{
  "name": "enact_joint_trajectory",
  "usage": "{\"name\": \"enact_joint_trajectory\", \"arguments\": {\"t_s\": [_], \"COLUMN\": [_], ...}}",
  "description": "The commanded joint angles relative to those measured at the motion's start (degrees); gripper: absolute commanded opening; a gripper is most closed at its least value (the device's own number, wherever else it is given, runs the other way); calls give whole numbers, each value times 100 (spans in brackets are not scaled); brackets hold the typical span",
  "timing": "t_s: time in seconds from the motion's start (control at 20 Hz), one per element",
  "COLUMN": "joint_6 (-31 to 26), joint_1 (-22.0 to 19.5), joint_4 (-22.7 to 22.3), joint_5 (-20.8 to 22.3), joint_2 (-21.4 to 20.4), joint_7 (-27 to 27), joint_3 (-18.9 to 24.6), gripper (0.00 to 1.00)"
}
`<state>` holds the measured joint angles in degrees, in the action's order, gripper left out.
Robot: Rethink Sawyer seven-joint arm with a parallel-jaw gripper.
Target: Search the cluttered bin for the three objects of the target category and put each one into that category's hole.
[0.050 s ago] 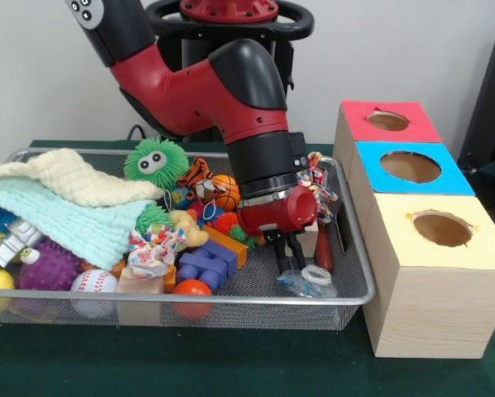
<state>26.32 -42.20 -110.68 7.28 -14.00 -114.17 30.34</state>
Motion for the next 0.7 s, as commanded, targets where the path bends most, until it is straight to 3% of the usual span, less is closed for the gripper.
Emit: {"name": "enact_joint_trajectory", "arguments": {"t_s": [0.05, 0.3, 0.7], "joint_6": [830, 821, 594], "joint_1": [45, 68, 379], "joint_4": [480, 502, 499], "joint_5": [-233, -284, -552], "joint_2": [-108, -83, -149], "joint_7": [-1454, -1420, -1200], "joint_3": [125, 43, -498], "gripper": [0, 0, 0]}}
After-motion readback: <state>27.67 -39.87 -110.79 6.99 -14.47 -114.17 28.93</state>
